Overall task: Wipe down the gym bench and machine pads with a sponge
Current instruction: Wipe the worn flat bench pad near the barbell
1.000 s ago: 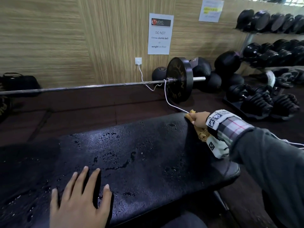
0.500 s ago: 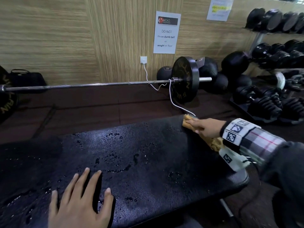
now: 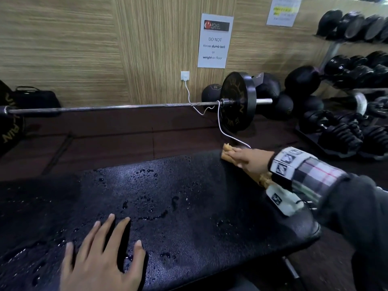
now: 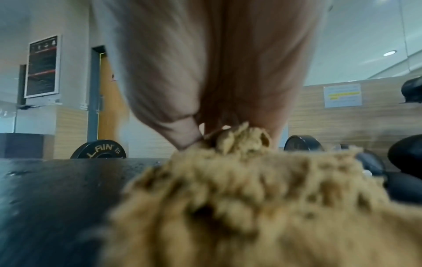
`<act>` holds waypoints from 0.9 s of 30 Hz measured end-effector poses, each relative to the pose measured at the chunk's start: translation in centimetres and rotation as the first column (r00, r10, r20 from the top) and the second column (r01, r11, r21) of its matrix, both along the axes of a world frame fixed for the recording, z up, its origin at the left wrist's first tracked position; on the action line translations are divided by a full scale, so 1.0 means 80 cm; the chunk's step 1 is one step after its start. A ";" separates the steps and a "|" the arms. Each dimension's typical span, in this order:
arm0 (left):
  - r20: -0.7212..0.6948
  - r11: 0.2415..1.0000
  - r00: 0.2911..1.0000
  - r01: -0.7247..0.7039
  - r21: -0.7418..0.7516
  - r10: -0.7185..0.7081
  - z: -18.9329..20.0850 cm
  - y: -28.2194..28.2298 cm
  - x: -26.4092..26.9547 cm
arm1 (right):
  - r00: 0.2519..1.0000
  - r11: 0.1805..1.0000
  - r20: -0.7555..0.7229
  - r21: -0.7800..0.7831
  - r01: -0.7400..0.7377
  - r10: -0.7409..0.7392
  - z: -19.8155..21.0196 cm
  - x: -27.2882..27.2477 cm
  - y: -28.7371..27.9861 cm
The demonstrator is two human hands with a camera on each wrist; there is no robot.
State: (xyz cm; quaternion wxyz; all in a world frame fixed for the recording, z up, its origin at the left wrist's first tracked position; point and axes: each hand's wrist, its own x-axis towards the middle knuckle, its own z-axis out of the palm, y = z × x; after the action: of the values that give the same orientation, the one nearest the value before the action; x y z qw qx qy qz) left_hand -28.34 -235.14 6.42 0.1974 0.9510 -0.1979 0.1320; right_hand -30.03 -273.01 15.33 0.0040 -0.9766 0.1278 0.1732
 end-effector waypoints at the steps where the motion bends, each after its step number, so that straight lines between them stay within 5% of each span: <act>1: 0.000 1.000 1.000 0.002 -0.001 -0.002 0.000 0.000 0.000 | 1.000 1.000 -0.004 0.021 0.007 -0.007 -0.001 -0.012 -0.006; 8: -0.005 1.000 1.000 0.003 -0.007 -0.003 0.000 -0.002 0.001 | 0.945 0.943 -0.005 -0.067 0.327 -0.328 0.014 -0.031 -0.037; 13: -0.012 1.000 1.000 0.000 0.002 0.000 0.001 0.000 0.001 | 0.970 0.959 0.016 -0.146 0.243 -0.243 0.020 0.011 -0.013; 20: -0.020 1.000 1.000 -0.006 -0.014 0.005 0.000 0.000 0.000 | 1.000 0.999 -0.015 -0.036 0.021 -0.021 -0.003 -0.017 -0.001; 27: -0.029 1.000 1.000 -0.009 -0.011 0.008 0.001 0.001 -0.001 | 0.970 0.971 -0.047 -0.048 0.234 -0.237 0.012 -0.027 -0.022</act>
State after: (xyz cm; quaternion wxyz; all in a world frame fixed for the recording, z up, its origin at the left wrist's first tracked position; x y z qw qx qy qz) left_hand -28.41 -235.04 6.53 0.2050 0.9526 -0.1902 0.1199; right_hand -32.20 -274.79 16.28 0.0008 -0.9495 0.2463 0.1943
